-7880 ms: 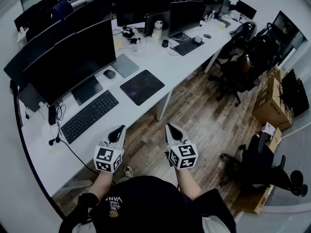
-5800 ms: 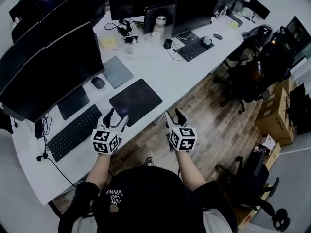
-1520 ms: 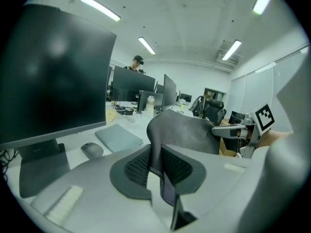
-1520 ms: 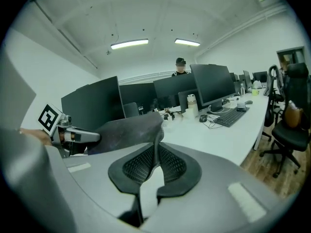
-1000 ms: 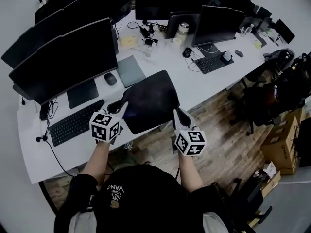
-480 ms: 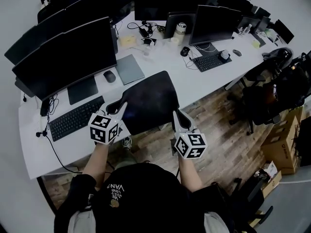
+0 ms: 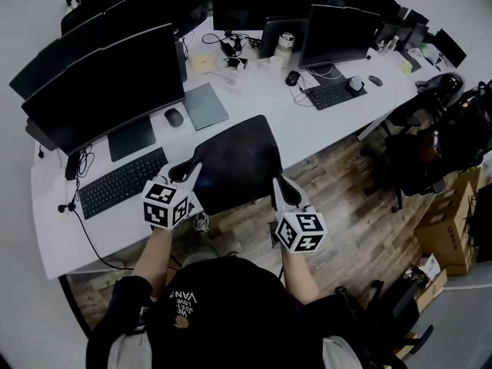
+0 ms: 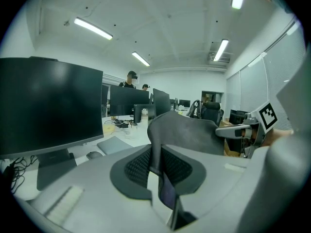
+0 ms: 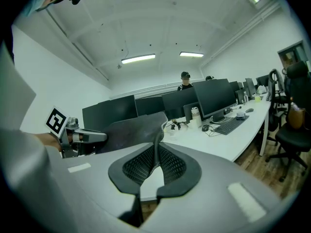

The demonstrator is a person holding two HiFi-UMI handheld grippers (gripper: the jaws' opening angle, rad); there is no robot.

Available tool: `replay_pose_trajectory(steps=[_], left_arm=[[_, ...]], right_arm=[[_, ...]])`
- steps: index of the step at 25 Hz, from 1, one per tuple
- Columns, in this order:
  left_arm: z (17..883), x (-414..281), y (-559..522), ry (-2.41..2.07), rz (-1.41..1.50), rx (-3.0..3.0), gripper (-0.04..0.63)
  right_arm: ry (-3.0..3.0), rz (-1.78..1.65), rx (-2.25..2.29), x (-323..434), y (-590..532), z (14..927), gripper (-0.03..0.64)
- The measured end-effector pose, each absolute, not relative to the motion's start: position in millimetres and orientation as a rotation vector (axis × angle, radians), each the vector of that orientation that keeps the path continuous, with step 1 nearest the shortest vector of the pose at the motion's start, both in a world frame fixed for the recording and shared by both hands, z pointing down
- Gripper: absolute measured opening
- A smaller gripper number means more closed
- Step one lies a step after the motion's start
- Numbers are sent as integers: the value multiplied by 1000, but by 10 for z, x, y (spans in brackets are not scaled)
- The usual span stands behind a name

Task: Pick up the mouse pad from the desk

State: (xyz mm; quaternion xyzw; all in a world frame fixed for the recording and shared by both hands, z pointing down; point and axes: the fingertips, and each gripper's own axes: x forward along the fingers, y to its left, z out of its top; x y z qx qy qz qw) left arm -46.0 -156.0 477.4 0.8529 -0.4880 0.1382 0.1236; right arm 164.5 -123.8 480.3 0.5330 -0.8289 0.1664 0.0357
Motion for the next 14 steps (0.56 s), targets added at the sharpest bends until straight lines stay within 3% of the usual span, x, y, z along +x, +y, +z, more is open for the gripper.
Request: replay_pose_trajectory(steps=[14], left_arm=[[4771,-489,-1583,-1428,407,2481,51]], right_arm=[[-2542,509,1637,1624,-1273,4805,34]])
